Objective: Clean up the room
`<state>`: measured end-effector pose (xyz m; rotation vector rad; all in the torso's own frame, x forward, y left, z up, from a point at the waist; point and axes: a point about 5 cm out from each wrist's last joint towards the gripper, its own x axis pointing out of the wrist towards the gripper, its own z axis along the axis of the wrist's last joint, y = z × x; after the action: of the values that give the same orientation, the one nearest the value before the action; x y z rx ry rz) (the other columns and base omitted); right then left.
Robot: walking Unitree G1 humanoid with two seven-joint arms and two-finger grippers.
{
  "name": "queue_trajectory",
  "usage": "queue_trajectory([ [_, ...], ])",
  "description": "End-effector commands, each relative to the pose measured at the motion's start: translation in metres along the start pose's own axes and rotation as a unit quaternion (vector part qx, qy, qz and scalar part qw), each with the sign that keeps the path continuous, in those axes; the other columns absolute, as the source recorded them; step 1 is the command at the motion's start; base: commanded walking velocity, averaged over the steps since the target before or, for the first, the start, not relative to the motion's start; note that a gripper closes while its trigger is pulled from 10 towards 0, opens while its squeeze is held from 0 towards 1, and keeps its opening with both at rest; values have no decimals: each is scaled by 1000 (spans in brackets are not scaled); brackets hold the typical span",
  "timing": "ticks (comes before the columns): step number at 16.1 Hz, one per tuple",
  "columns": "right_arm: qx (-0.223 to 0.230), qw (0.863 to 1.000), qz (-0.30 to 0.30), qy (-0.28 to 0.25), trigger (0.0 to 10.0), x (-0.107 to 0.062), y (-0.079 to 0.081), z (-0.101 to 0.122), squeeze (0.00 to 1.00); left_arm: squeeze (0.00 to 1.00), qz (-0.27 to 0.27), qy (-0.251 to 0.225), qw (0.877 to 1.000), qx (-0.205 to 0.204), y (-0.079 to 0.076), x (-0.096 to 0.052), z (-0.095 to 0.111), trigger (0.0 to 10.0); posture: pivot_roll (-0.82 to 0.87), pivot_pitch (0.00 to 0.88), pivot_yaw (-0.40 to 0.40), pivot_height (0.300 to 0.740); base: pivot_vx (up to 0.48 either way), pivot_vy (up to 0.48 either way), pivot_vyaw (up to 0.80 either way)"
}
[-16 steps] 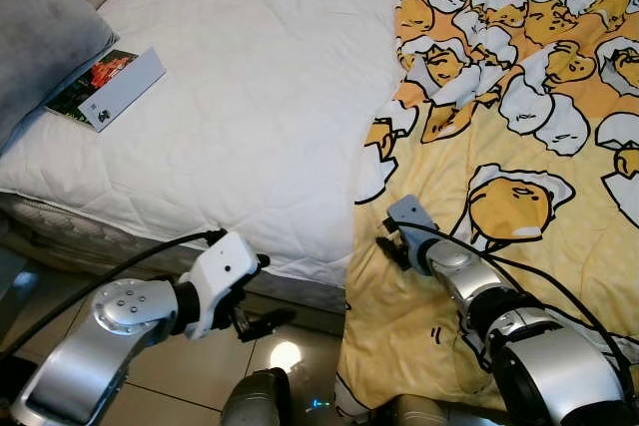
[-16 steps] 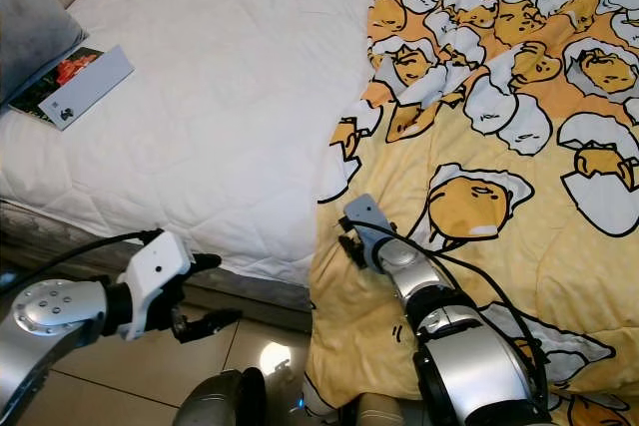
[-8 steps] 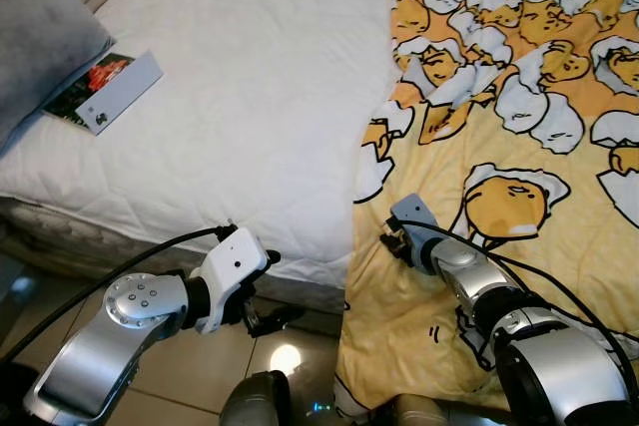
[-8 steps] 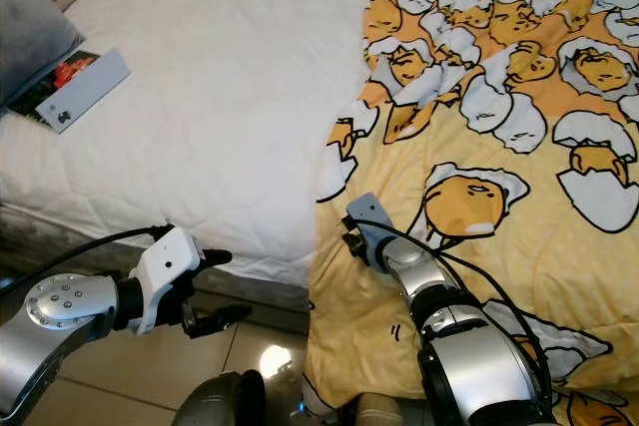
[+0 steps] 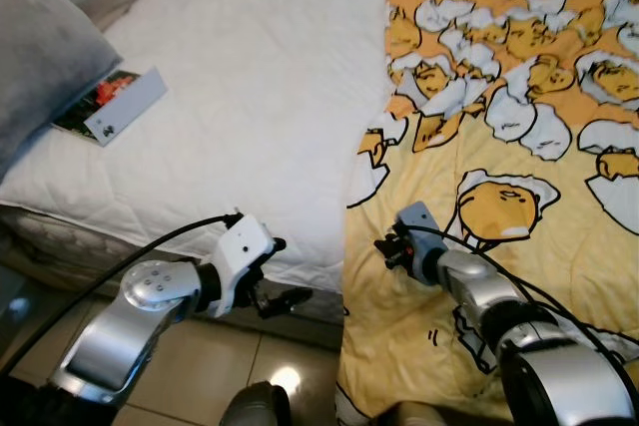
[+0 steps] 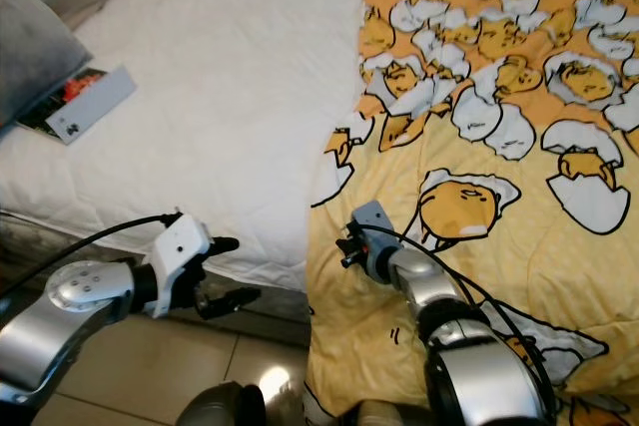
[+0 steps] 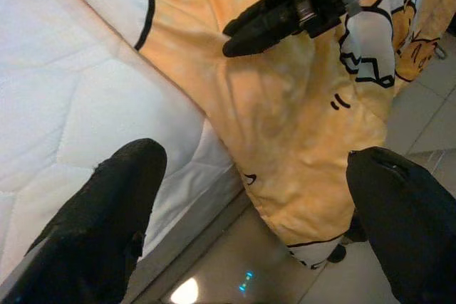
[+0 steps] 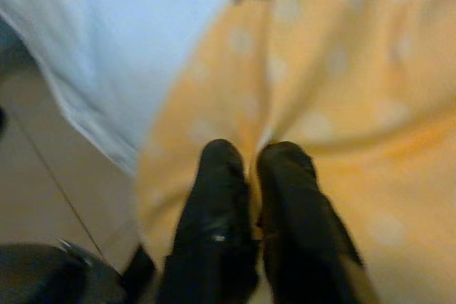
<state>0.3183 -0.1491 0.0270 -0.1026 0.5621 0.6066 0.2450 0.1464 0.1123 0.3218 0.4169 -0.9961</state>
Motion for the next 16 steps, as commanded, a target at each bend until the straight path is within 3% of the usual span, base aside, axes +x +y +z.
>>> queue_trajectory([
  [1,13,997,49,-52,0,-3,2,12,0,345,4,4,1000,10,3,3,0,10000,20,16,54,740,0,0,0],
  [3,19,988,112,-102,0,-11,8,23,0,341,5,2,1000,13,5,5,2,10000,17,4,60,740,0,0,0],
  [6,30,977,151,-145,0,-22,17,34,0,345,7,0,1000,17,8,6,2,10000,6,0,68,740,0,0,0],
  [7,13,986,109,-122,10000,-22,15,26,0,341,16,-1,1000,19,10,7,1,10000,3,0,68,740,0,0,0],
  [9,16,994,58,-93,10000,-24,13,10,0,341,38,-8,999,16,12,9,1,10000,4,0,65,740,0,0,0],
  [10,26,993,21,-109,10000,-30,13,6,0,349,85,-28,996,1,17,11,2,10000,3,0,62,740,0,0,0],
  [12,73,985,-37,-153,10000,-42,13,6,1000,345,146,-54,987,-26,20,13,1,10000,0,0,63,740,0,0,0],
  [14,82,972,-102,-195,10000,-63,21,6,1000,357,233,-73,967,-72,24,7,-11,10000,-19,0,64,740,0,0,0],
  [15,85,964,-158,-196,10000,-72,20,0,1000,361,260,-73,960,-79,25,5,-16,10000,-24,0,62,740,0,0,0],
  [16,95,961,-174,-192,10000,-76,21,-6,1000,361,271,-75,955,-94,25,3,-18,10000,-24,0,61,740,0,0,0],
])
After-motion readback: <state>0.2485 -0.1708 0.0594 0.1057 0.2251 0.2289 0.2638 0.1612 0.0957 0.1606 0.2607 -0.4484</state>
